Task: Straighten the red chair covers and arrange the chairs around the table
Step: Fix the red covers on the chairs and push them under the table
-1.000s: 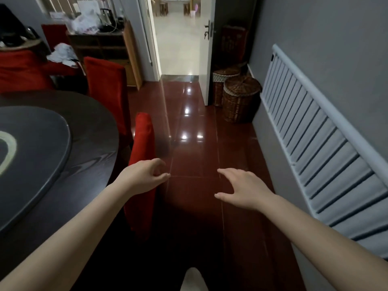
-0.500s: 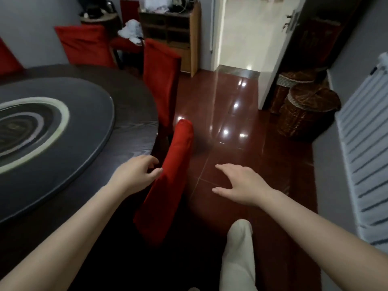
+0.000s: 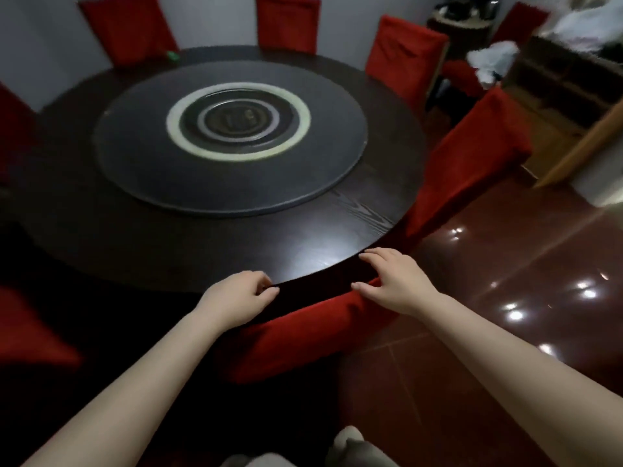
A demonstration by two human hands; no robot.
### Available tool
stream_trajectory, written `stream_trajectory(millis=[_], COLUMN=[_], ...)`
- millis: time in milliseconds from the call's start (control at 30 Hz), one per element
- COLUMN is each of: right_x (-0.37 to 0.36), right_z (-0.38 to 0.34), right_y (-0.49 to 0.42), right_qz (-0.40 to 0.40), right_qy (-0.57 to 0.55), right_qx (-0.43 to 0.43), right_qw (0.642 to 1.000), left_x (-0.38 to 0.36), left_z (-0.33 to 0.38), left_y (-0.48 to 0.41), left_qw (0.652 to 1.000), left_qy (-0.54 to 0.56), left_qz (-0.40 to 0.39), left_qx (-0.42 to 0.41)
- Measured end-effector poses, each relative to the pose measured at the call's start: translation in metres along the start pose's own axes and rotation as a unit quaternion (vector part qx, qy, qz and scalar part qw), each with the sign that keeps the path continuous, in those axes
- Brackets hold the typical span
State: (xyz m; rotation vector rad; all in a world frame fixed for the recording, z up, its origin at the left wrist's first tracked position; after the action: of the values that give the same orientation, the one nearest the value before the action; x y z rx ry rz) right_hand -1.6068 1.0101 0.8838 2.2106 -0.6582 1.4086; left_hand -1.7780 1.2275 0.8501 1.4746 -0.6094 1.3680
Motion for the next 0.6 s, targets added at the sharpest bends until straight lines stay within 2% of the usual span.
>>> stream_trajectory(millis=[167,300,367,500,600], right_x=[-0.032,-0.057,-0.061,-0.055,-0.047], right_z=[0.012,0.028,0.033,0.044,0.060], right_y=[-0.025,-0.024,-0.022,-0.023,-0.024], right_qz=[-0.077,-0.124,-0.123,-0.102,-0.058], right_qy=[0.012,-0.011,-0.001,0.015,0.088], right_qx=[0.061,0.052,0.065,0.081,0.107], right_qw=[0.995,0.991,0.990,0.991,0.989], left_x=[-0.020,-0.048,-0.061,-0.058,-0.058], left_z=[0.007,0.016,0.024,0.044,0.059], left_y=[0.020,0.035,0.040,0.053,0.062], left_qw=[0.995,0.988,0.986,0.958,0.940], left_qy=[0.028,0.043,0.005,-0.079,-0.089], left_qz=[0.010,0.003,0.003,0.111,0.145], left_qx=[0.097,0.151,0.167,0.251,0.296])
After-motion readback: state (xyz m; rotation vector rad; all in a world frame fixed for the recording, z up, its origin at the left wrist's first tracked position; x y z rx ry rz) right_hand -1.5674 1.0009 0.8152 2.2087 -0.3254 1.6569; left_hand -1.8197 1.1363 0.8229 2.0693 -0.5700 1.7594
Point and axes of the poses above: each hand's wrist, its own y-axis away from the middle knuckle, its own x-axis out of the back of the hand, z = x × y, the point moved 7 cm from there along -y, towards the middle knuckle, and after that the axes turned 14 degrees about -y, right-handed, at the moved point
